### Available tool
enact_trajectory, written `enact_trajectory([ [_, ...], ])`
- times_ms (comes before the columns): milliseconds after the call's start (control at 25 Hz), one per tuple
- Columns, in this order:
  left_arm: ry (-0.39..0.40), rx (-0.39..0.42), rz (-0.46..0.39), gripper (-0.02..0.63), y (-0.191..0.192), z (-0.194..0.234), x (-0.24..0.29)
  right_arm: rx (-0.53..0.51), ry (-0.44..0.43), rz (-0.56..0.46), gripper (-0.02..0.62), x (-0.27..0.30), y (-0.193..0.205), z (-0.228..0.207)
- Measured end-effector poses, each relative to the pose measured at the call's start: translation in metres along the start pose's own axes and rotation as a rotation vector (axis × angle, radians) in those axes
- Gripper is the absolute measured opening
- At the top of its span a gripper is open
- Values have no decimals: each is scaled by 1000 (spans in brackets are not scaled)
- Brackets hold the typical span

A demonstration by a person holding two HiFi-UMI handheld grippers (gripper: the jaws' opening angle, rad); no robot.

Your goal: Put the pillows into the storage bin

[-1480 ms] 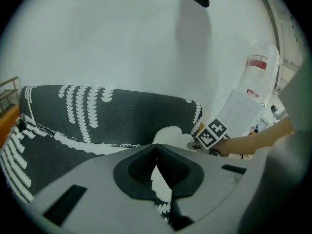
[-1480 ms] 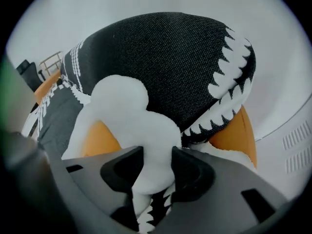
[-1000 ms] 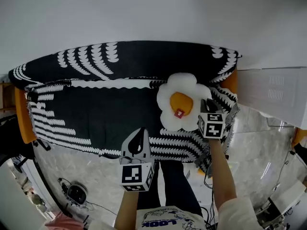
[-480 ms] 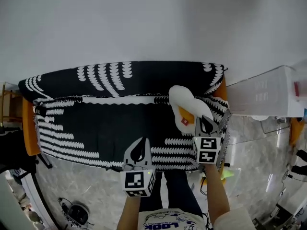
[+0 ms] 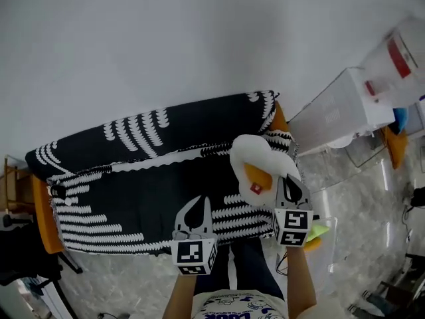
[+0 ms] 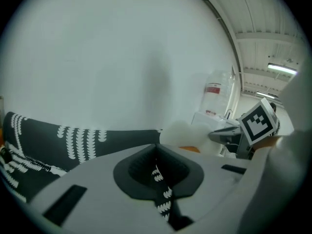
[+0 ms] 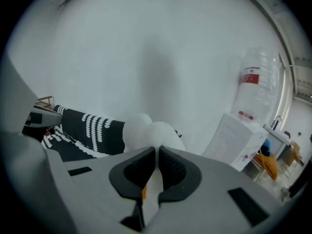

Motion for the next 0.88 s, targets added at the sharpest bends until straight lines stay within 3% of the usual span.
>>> enact_trajectory([
  [360,288,85,-2,14,-14,-95,-11,164,290,-15,34,-145,23,-59],
  [880,624,191,30,14,18,-309,-41,319,645,51,32,-351,129,-169],
])
Point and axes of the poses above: the fingertips, and each gripper's own axes: x forward along the fingers, z to its left, y out of its underside, the point moved 9 cm from there along -x, backward along the fingers, and after that the axes turned 8 degrees about -z, right-handed, at the moved point
